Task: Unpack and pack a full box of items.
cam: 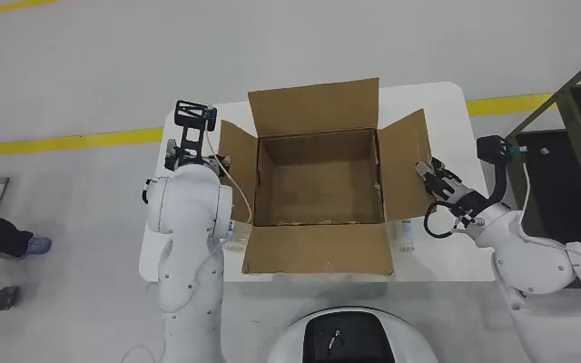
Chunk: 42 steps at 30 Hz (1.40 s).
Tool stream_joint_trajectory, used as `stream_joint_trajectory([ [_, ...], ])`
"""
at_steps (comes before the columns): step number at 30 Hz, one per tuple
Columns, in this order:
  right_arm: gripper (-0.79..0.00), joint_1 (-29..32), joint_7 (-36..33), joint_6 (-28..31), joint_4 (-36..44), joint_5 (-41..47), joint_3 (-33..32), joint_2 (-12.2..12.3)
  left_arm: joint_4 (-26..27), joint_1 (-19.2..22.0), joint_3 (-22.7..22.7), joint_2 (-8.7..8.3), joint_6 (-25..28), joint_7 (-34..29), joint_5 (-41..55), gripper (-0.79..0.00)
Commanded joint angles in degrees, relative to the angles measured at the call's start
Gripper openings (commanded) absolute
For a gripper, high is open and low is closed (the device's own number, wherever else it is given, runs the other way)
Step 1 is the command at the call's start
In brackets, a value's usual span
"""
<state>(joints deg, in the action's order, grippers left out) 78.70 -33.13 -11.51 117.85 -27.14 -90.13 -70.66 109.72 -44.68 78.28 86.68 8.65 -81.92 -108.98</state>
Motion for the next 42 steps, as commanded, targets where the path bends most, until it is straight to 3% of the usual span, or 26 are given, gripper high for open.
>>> stream_joint_trajectory([
  [1, -0.785, -0.1, -0.5, 1.0, -0.3, -0.4, -0.2, 0.1, 3.5, 0.1, 0.1, 0.01, 0.9, -1.5, 0.2, 0.000],
  [2, -0.785, -0.1, -1.0, 1.3, -0.3, -0.5, -0.2, 0.2, 5.3, 0.2, 0.1, 0.05, 1.1, -2.4, 0.5, 0.000],
  [3, -0.690, -0.2, -1.3, 1.7, -0.2, -0.7, -0.3, 0.3, 6.6, 0.2, 0.2, 0.07, 1.3, -3.3, 0.7, 0.000],
  [4, -0.416, -0.2, -1.8, 2.1, -0.1, -1.1, -0.4, 0.4, 8.1, 0.4, 0.3, 0.12, 1.3, -4.2, 1.1, 0.000],
  [5, 0.000, -0.2, -2.0, 2.2, 0.1, -1.6, -0.6, 0.4, 9.2, 0.5, 0.5, 0.16, 1.2, -5.0, 1.5, 0.000],
  [11, 0.000, -0.8, -3.4, 4.6, 1.7, -3.2, -2.9, 1.0, 13.2, -1.6, 2.5, -0.09, 5.7, -6.1, 1.5, 0.000],
  [22, 0.000, -1.4, -4.6, 7.6, 4.3, -3.1, -8.8, 1.9, 13.4, -17.6, 9.8, -2.51, 9.9, -3.8, 3.1, 0.000],
  [37, 0.000, -1.0, -4.9, 8.5, 3.1, -2.4, -8.6, 2.5, 13.4, -17.6, 9.8, -2.51, 9.9, -3.8, 3.1, 0.000],
  [42, 0.000, -1.5, -5.1, 8.3, 2.9, -2.4, -8.1, 2.7, 10.5, -20.8, 10.9, -2.96, 13.3, -0.1, 3.6, 0.000],
])
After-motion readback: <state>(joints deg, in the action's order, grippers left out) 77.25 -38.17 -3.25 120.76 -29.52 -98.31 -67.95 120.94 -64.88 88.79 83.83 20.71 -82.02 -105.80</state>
